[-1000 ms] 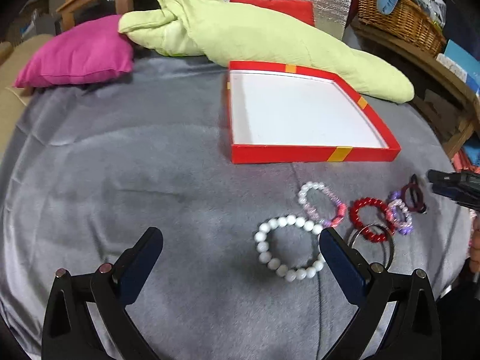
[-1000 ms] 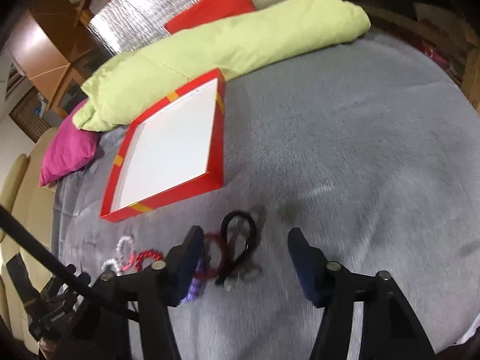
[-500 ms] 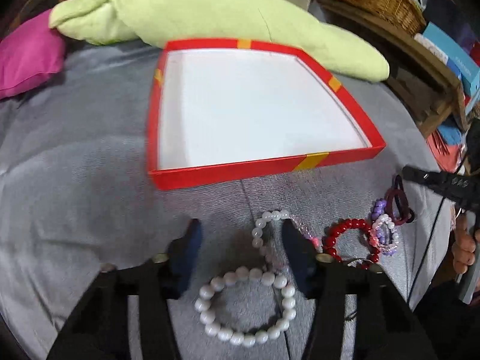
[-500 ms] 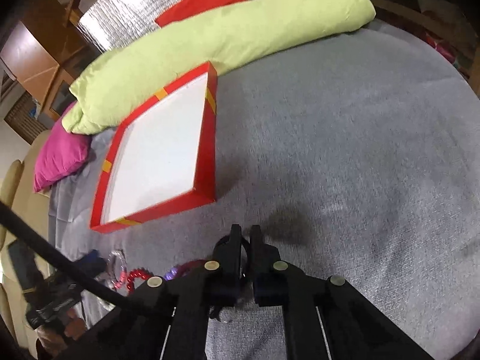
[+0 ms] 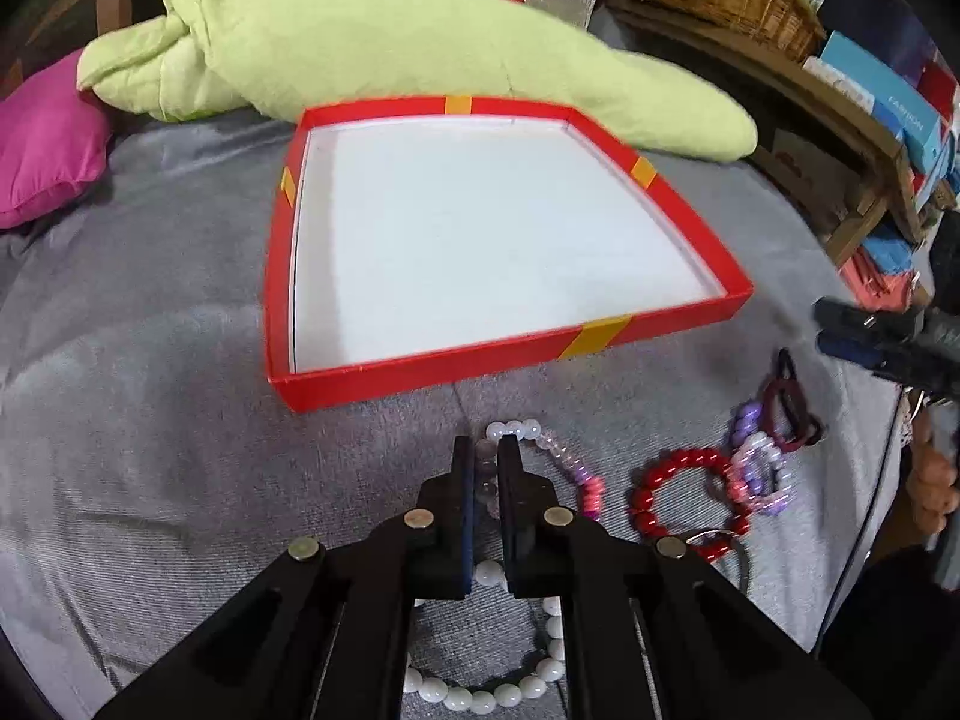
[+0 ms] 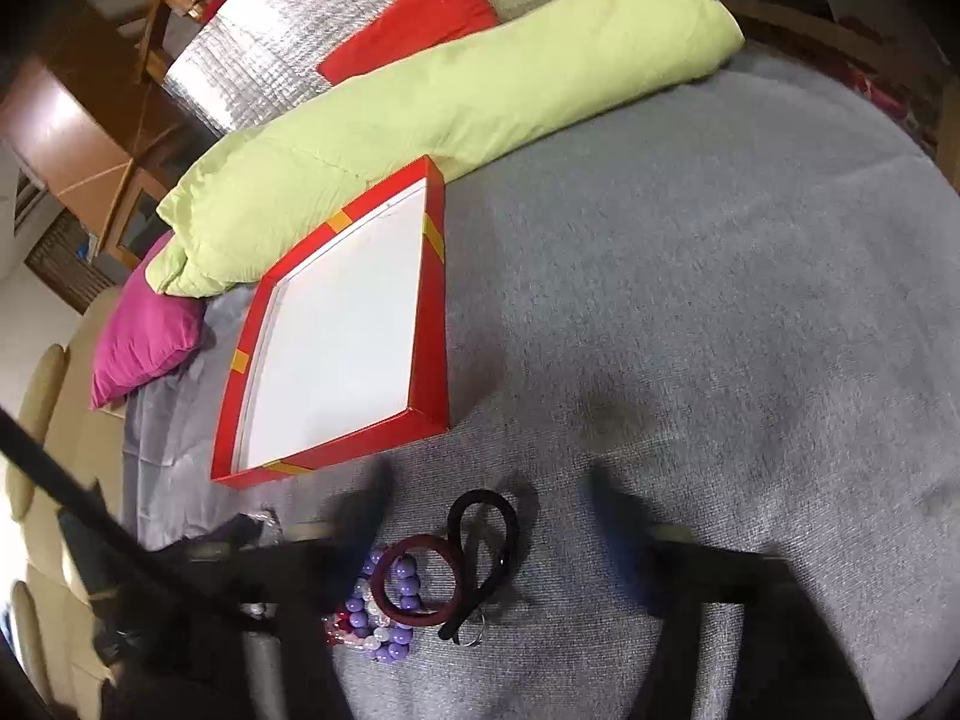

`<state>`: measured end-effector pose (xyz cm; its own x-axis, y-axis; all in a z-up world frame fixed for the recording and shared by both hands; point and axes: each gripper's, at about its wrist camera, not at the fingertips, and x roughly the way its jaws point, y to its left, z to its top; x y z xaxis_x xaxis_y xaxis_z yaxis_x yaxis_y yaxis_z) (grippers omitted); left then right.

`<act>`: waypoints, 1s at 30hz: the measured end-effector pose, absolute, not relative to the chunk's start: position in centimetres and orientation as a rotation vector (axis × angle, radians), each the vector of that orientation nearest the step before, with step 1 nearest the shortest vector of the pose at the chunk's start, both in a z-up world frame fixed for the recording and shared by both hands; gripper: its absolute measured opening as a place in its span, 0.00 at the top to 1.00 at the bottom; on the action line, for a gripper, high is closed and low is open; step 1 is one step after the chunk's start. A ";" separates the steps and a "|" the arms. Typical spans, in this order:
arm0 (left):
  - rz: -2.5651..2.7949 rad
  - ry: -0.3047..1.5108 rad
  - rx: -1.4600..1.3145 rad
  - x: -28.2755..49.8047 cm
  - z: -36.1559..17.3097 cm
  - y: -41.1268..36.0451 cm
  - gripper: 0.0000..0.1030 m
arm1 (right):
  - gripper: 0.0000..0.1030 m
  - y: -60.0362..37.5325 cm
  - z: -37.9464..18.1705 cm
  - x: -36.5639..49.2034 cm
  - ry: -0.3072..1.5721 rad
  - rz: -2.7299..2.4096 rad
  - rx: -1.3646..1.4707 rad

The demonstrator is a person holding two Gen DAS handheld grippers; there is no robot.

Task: Organize jewelry
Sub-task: 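Grasp the pink bead bracelet with the left tool while the right tool grasps the black hair tie, then carry both items into the red box and open both tools to release them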

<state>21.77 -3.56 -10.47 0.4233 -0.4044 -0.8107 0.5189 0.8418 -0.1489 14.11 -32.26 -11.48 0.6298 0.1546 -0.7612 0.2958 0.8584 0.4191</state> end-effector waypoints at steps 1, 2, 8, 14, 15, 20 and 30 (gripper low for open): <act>-0.585 0.959 0.125 21.5 -10.1 -3.5 0.92 | 0.51 -32.1 -11.9 14.4 0.916 -0.072 0.547; -0.588 0.945 0.121 21.3 -9.8 -3.4 0.92 | 0.59 -32.0 -12.4 14.8 0.945 -0.050 0.554; -0.611 0.875 0.106 20.1 -8.4 -3.1 0.92 | 0.96 -31.9 -12.4 15.5 0.940 -0.063 0.525; -0.605 0.744 0.047 19.1 -5.8 -2.3 0.92 | 0.99 -32.2 -8.7 13.4 0.744 -0.037 0.557; -0.602 0.723 0.043 19.1 -5.5 -2.3 0.92 | 0.99 -32.1 -8.4 13.3 0.722 -0.036 0.558; -0.610 0.667 0.030 19.2 -4.7 -2.8 0.92 | 0.96 -32.1 -8.8 13.9 0.795 -0.027 0.587; -0.607 0.689 0.042 19.3 -5.2 -2.8 0.92 | 0.75 -31.7 -13.5 16.1 1.005 -0.055 0.536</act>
